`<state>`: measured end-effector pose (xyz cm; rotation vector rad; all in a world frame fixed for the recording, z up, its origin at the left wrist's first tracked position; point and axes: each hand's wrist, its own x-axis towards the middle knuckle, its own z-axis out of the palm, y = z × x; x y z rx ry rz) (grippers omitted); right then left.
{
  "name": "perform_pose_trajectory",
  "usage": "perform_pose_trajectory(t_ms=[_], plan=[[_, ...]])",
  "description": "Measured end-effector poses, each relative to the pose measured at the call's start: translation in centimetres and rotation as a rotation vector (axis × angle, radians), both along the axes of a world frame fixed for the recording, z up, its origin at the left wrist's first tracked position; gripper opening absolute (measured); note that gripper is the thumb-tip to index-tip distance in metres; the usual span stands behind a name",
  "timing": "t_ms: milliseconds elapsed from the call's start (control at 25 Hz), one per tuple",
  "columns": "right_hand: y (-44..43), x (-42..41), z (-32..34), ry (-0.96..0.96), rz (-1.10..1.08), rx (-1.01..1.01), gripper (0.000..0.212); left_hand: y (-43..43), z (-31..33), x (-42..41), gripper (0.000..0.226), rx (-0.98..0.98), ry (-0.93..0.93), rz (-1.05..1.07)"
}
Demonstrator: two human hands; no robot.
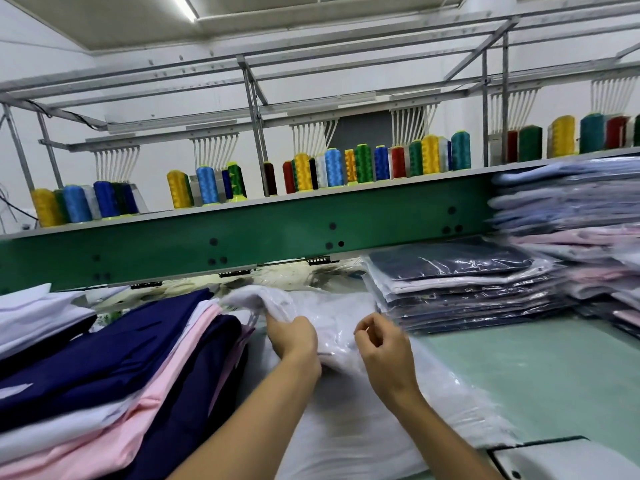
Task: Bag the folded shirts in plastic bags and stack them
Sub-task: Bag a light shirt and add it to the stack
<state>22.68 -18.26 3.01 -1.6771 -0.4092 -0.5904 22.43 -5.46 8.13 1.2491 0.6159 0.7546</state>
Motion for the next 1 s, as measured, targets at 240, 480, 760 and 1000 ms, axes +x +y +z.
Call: perform_pose_trajectory(t_ms=[240,480,760,1000], plan=[[0.3,3.1,2.4,0.112,-0.268,-0.098,0.002,4.2,6.3,-0.1,0.051,0.182,-0.01,0.04],[1.3,9.2,5.8,0.409,0.046,-0.394,0.032,7.1,11.6,0.3,0.034,0.299,-0.089,-0.09],[1.9,12.8,7.5,0.768,0.653,-0.165,0.051,6.9,16.2,1.3,0.04,0.379,-0.263,-0.278],[1.2,16.3,13.3,0.471,0.365,0.035,0.018,8.0,21.0,3.5,0.03,0.411,-0.36,-0.285]])
